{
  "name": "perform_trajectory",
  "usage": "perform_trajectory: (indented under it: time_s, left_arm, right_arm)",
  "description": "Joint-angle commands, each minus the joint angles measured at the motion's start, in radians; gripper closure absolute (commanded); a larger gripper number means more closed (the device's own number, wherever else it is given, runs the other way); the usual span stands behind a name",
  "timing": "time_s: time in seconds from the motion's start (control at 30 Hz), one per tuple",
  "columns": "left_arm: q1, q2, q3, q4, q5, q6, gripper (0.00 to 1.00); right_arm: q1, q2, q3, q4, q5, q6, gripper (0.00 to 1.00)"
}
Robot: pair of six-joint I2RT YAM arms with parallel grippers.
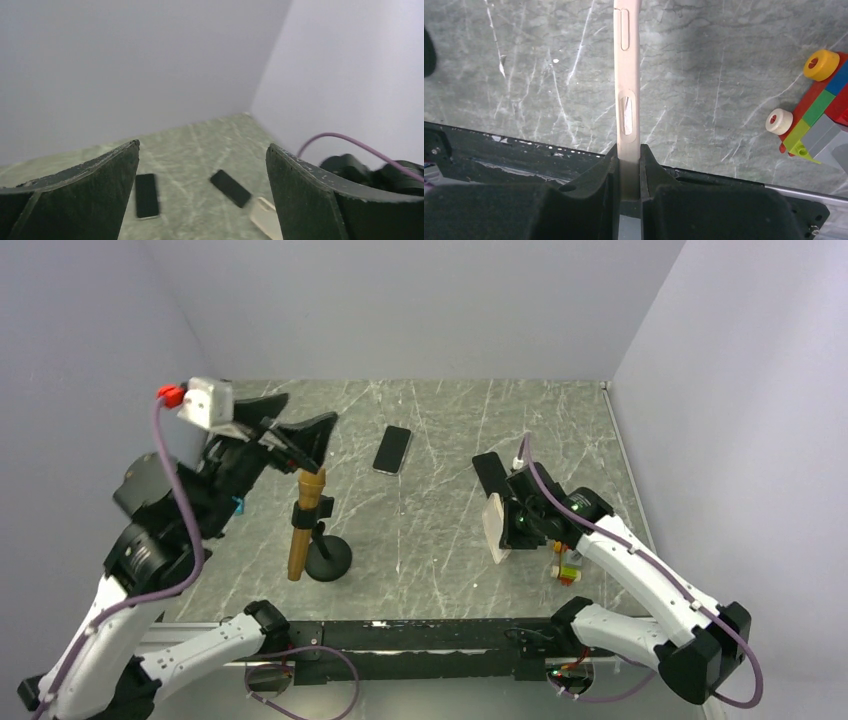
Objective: Take the phone out of the phone case
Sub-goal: Place the phone case at the center of the board.
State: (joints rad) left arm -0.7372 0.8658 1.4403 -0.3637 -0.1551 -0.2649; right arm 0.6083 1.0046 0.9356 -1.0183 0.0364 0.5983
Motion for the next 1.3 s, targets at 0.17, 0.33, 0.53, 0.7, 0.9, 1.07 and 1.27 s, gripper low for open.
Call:
perform_trajectory:
  time_s: [0.17, 0.33, 0.53, 0.7, 0.9, 1.07, 1.27]
  left_arm:
    - [0.004, -0.230, -0.269, 0.199, -0.375, 0.346, 0.01]
    - [0.004, -0.349, -0.423, 0.310, -0.412, 0.383, 0.01]
    - [0.004, -0.423, -0.523, 0.386, -0.481, 0.412, 0.01]
    - [0.004, -0.467, -0.582, 0.448, -0.493, 0.446, 0.01]
    - [0.004, -0.492, -0.611, 0.475, -0.488, 0.450, 0.02]
    - [0.006, -0.484, -0.606, 0.462, -0.474, 0.430, 0.02]
    - [0.007, -0.485, -0.614, 0.473, -0.502, 0.435, 0.01]
  right_arm:
    - [0.000, 0.040, -0.045, 0.095, 0.067, 0.044, 1.00]
    - [-0.002, 0.078, -0.096, 0.192, 0.085, 0.047, 1.00]
    - [-0.027, 0.117, -0.153, 0.259, 0.117, 0.024, 1.00]
    - [-0.079, 0.131, -0.184, 0.315, 0.041, 0.001, 0.97]
    - [-0.094, 0.179, -0.178, 0.281, 0.043, 0.024, 0.94]
    - [-0.094, 0.185, -0.154, 0.236, 0.062, 0.033, 0.78]
    - [-0.093, 0.218, -0.085, 0.135, 0.194, 0.052, 0.51]
